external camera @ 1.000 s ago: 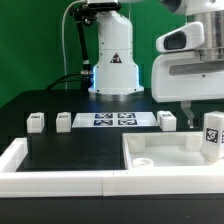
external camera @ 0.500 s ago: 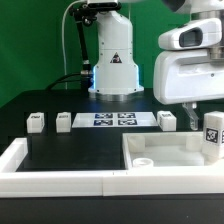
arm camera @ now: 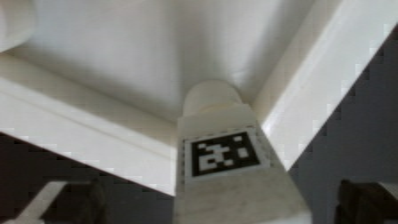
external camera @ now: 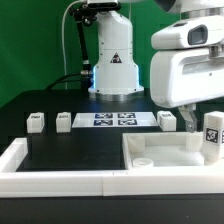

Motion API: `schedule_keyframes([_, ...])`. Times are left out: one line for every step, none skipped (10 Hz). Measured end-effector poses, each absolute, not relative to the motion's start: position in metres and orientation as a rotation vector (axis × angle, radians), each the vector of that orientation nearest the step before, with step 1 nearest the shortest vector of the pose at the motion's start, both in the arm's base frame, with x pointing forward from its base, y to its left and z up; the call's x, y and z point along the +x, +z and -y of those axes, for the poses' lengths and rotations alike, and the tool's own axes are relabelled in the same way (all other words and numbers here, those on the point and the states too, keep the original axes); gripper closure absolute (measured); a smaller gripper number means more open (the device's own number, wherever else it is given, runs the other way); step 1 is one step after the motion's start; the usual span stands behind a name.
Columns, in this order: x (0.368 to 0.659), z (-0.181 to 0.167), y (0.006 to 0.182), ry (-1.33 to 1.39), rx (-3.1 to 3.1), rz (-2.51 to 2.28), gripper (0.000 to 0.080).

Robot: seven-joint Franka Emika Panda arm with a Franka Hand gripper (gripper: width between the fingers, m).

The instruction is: Assemble square table

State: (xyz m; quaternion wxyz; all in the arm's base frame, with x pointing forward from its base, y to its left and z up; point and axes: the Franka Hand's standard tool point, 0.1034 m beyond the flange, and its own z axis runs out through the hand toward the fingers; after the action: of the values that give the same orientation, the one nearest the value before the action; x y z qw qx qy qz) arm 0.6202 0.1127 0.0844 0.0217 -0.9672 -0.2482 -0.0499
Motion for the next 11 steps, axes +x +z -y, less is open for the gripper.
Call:
schedule_keyframes([0.62,-0.1118,0.0834,-0.154,-2.97,0.895,0.0151])
schedule_keyframes([0.6197,-0.1123,0.083,-0.153,-2.974,0.872,0.0151])
schedule_keyframes([0.6197,-0.1119,0.0828,-0.153,-2.975,0.871,0.0267])
schedule_keyframes([0.6196,-0.1118,0.0825,-0.152,-2.975,0.871,0.042])
schedule_keyframes([0.6196,-0.1117,0.0824,-0.152,-2.975,0.871,0.042])
schedule_keyframes([0.6195,-0.1118,0.0822,-0.151,-2.975,0.871,0.0509])
schedule_keyframes([0.6194,-0.1117,0.082,-0.15,-2.979,0.851,0.0509])
schedule_keyframes([0.6194,-0.1117,0.082,-0.15,-2.98,0.849,0.0509])
schedule_keyframes([0.6193,-0.1118,0.0819,-0.149,-2.991,0.801,0.0509])
schedule_keyframes([0.6193,-0.1119,0.0817,-0.147,-3.014,0.68,0.0509])
schedule_keyframes([0.6196,-0.1114,0.0812,-0.16,-3.035,0.468,0.0509])
